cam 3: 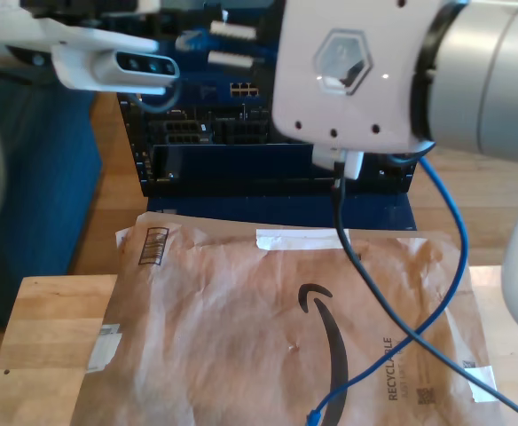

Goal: Grab the cable and plug it in

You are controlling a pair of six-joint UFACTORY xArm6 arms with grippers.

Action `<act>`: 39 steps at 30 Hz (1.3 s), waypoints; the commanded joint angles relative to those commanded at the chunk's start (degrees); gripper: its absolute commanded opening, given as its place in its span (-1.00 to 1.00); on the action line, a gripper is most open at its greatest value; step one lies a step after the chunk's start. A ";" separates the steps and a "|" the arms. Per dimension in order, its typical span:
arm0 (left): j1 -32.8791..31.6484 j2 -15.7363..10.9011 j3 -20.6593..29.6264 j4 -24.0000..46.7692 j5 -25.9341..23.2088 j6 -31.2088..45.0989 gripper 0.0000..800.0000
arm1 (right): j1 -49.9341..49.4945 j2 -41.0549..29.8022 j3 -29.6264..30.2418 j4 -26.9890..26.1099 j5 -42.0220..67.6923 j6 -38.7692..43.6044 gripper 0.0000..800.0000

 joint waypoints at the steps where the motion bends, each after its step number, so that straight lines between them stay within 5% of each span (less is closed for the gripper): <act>1: 0.70 0.00 0.00 0.00 -0.88 0.00 0.99 | -0.70 0.26 -0.53 0.00 1.85 1.05 -1.00; 7: 4.75 0.09 -1.32 4.31 -1.76 0.09 0.99 | -11.78 2.37 -2.20 0.00 11.34 2.02 -1.00; 17: 12.40 0.09 -4.92 32.70 -8.35 2.20 0.99 | -26.55 3.96 -2.20 0.00 31.03 6.59 -1.00; 28: 17.85 -2.73 -4.66 59.52 -12.40 29.45 0.99 | -37.36 9.05 -1.58 -1.32 41.58 6.51 -1.00; 33: 18.90 -5.45 -2.90 71.47 -12.92 40.26 0.99 | -39.12 10.02 -1.67 -5.63 44.13 6.51 -1.00; 39: 26.37 -5.71 0.35 82.99 -17.49 55.30 0.99 | -42.11 14.15 -2.55 -8.79 47.30 6.42 -1.00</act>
